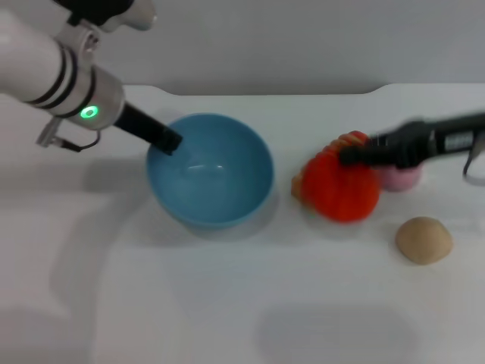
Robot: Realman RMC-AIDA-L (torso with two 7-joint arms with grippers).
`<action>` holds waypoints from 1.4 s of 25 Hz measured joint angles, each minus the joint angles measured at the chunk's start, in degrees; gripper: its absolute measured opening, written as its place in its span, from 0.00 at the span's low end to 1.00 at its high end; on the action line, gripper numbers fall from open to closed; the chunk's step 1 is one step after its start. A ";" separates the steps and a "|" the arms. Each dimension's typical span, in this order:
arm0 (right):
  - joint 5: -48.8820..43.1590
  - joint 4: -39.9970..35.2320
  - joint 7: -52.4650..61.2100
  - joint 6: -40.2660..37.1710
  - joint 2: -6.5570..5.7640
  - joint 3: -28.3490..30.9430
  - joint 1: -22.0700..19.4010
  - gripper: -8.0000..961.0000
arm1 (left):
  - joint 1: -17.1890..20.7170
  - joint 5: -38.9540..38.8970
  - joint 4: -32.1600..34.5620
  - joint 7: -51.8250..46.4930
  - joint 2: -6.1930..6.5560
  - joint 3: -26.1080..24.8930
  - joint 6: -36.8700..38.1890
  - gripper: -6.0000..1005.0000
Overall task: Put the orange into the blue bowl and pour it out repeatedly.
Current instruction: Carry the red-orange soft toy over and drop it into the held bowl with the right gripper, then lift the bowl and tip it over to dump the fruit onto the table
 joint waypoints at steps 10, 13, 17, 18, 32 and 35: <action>2.92 -2.49 2.59 -0.97 0.95 -0.43 6.14 0.06 | -2.89 -4.53 -3.77 -0.20 -0.34 5.03 -0.41 0.01; 2.07 2.04 2.45 1.33 0.97 -1.63 7.62 0.06 | -2.80 -5.95 -3.78 -0.12 -0.37 5.30 -0.50 0.01; -0.71 6.27 2.37 2.95 1.32 -2.62 9.31 0.06 | -2.53 -7.13 -3.79 0.26 -0.28 5.40 -0.54 0.01; -0.71 6.27 2.37 2.95 1.32 -2.62 9.31 0.06 | -2.53 -7.13 -3.79 0.26 -0.28 5.40 -0.54 0.01; -0.24 1.82 0.02 10.64 2.40 2.01 4.13 0.41 | -1.26 -7.09 -3.78 0.37 -0.07 5.52 -1.70 0.01; 0.82 0.19 -2.27 17.36 2.66 4.33 -0.48 0.52 | -0.66 -7.11 -3.77 1.52 0.01 5.35 -2.55 0.01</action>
